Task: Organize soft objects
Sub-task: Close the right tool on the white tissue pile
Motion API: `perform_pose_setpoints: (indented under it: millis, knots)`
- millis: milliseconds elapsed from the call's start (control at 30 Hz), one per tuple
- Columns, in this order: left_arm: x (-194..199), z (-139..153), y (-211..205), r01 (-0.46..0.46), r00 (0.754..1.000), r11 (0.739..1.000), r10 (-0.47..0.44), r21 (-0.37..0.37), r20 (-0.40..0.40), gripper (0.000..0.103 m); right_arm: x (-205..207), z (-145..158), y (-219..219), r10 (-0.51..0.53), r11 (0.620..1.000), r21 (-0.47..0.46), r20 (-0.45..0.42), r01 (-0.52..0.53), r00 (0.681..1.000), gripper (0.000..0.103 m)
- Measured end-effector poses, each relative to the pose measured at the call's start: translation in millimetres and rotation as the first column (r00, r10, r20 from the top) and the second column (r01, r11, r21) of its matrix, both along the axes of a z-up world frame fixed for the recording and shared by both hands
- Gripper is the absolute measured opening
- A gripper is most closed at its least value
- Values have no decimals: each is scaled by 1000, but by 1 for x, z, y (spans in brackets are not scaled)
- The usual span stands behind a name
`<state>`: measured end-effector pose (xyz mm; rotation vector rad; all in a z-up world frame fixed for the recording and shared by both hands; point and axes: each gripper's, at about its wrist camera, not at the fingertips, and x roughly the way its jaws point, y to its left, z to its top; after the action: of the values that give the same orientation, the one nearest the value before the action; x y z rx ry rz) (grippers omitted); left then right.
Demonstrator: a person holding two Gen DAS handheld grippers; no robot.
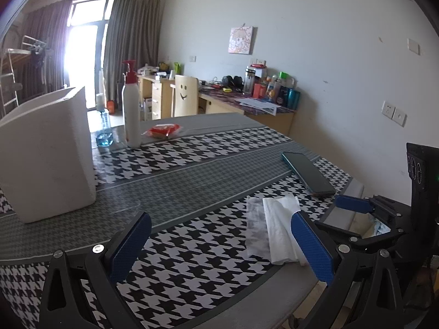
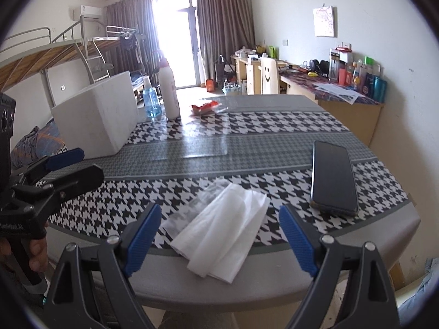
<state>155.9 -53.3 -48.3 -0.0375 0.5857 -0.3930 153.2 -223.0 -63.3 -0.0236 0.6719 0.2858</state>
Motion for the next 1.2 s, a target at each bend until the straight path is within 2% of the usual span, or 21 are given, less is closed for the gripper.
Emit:
perform_pose_setpoints:
  millis: [67,133,200,267,400,533,667,733,833,967,1200]
  knots:
    - [0,-2,-1,1,1000,1000,-1,-1,-4,102,0,-2,-1,3,1000,6,-13,-3,1000,90]
    - [1,-3,-1,-4,1000,1000,4,-3,-6,102,0,-5,0,15,1000,9,-27,-15,1000,83]
    - [2,-5,-1,-7,1000,1000,7,-2,-13,102,1,-9,1,19,1000,8,-38,-19,999,80]
    - [2,-6,0,-10,1000,1000,10,-1,-19,102,3,-13,3,28,1000,12,-57,-28,998,72]
    - [2,-10,-1,-11,1000,1000,12,6,-27,102,8,-19,5,38,999,18,-85,-36,996,64]
    - [3,-12,0,-14,999,1000,14,10,-32,102,12,-24,9,51,999,23,-105,-48,993,49]
    - [4,-14,0,-10,999,1000,10,8,-43,102,14,-28,12,59,998,19,-126,-57,990,41]
    - [5,-15,-1,-5,999,1000,6,12,-48,102,15,-29,11,58,998,18,-133,-56,989,40]
    - [6,-17,-5,-3,999,1000,4,21,-52,102,16,-32,10,59,998,18,-142,-57,988,29]
    - [6,-18,-8,4,999,1000,-2,27,-53,102,20,-37,5,51,998,33,-176,-46,983,24]
    - [8,-22,-14,22,998,999,-19,36,-67,102,20,-37,-2,36,999,28,-181,-32,983,24]
